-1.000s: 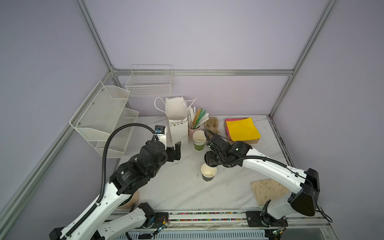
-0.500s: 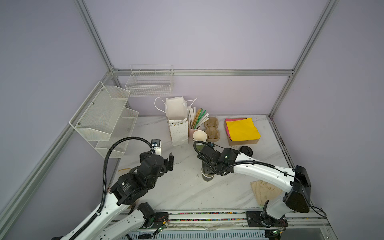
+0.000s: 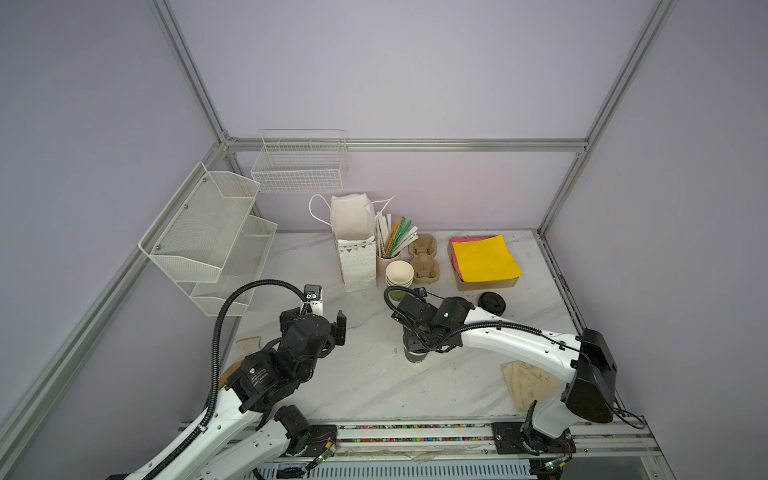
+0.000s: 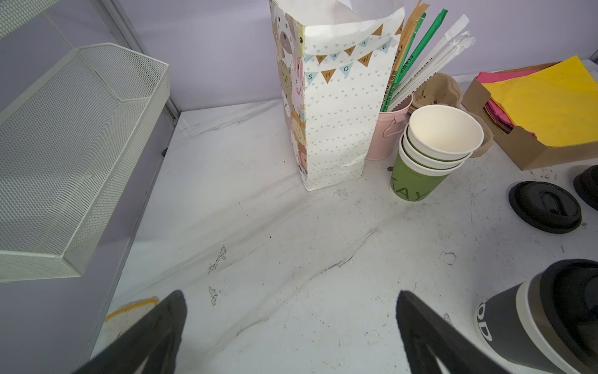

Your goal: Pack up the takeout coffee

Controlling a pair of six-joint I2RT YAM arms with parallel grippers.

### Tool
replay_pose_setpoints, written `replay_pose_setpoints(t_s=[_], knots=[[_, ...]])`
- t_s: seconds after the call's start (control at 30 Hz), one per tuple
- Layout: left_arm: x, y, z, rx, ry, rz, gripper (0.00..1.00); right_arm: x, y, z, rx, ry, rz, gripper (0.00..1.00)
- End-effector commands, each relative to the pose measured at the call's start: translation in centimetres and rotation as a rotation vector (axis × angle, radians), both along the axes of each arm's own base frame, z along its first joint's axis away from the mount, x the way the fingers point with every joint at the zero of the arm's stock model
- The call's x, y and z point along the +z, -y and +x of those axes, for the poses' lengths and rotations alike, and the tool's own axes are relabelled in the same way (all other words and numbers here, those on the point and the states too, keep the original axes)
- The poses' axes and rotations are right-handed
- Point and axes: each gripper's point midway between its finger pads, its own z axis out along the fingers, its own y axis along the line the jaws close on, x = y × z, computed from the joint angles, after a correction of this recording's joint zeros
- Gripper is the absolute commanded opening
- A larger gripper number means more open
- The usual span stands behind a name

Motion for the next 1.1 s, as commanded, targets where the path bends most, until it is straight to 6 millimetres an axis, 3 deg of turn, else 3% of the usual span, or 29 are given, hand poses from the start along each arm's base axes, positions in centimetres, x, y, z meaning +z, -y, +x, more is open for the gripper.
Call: replay_pose_setpoints(t_s=[0.0, 0.27, 0.47, 1.07], knots=[[-0.5, -0.4, 0.2, 0.019, 0.016, 0.018, 1.00, -0.3, 0.0, -0.3, 0.003, -0.008, -0.019, 0.67], [-0.7, -0.4, 0.2, 0.019, 0.012, 0.023, 1.00, -0.3, 0.1, -0.2, 0.004, -0.012, -0.050, 0.67], [-0.8, -0.5, 0.2, 0.020, 0.012, 0.027, 1.00, 1.1, -0.5, 0.0, 0.010, 0.002, -0.015, 0.67], [-1.1, -0.4, 0.2, 0.017, 0.001, 0.034, 1.00, -0.9, 0.2, -1.0, 0.021, -0.048, -0.042, 0.68]])
